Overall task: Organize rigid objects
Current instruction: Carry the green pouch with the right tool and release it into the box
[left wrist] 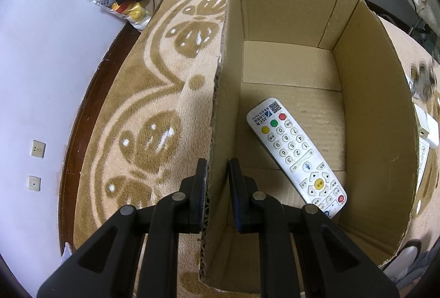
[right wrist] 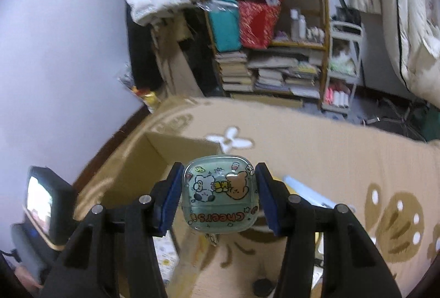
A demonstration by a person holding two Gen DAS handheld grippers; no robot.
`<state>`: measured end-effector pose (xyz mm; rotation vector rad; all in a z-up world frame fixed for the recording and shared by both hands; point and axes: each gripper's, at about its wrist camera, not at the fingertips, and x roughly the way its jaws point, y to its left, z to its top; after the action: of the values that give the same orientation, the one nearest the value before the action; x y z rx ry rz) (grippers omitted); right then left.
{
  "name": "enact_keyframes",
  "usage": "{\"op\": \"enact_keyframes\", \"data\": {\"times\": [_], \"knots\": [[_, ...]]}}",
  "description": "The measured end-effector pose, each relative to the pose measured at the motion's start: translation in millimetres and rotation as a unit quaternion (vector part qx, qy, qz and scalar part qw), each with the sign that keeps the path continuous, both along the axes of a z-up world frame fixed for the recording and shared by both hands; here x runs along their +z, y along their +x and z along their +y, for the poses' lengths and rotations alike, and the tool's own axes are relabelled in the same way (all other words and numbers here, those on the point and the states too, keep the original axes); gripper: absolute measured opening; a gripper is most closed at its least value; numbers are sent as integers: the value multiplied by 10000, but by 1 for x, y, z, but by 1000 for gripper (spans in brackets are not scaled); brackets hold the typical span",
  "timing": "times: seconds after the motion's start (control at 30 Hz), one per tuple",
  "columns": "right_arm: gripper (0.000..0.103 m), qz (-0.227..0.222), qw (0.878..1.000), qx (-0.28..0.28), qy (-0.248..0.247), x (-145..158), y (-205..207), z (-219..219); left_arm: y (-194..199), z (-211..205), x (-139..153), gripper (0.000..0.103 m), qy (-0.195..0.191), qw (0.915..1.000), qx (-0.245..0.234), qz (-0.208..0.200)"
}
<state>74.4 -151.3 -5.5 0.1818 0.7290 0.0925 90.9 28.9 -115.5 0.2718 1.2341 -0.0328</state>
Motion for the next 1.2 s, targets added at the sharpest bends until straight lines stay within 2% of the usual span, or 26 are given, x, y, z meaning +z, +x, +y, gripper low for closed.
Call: {"op": "enact_keyframes", "data": {"times": [0.13, 0.27, 0.77, 1.1, 1.17, 1.2], "knots": [[56, -164, 9997, 207, 13, 15, 3, 16, 0, 0, 0, 15, 3, 10000, 3, 5], [56, -180, 9992, 339, 139, 17, 4, 28, 1, 1, 0, 15, -31, 10000, 23, 16], [56, 589, 9956, 732, 25, -50, 12, 55, 1, 2, -2, 15, -9, 10000, 33, 5], [55, 588, 9952, 772, -80, -49, 10, 57, 0, 5, 0, 15, -92, 9999, 78, -58], [59, 586, 9955, 727, -149, -46, 8, 55, 0, 5, -1, 15, -88, 9999, 80, -37], [67, 574, 9957, 704, -153, -45, 6, 53, 0, 6, -2, 15, -98, 9999, 84, -38]]}}
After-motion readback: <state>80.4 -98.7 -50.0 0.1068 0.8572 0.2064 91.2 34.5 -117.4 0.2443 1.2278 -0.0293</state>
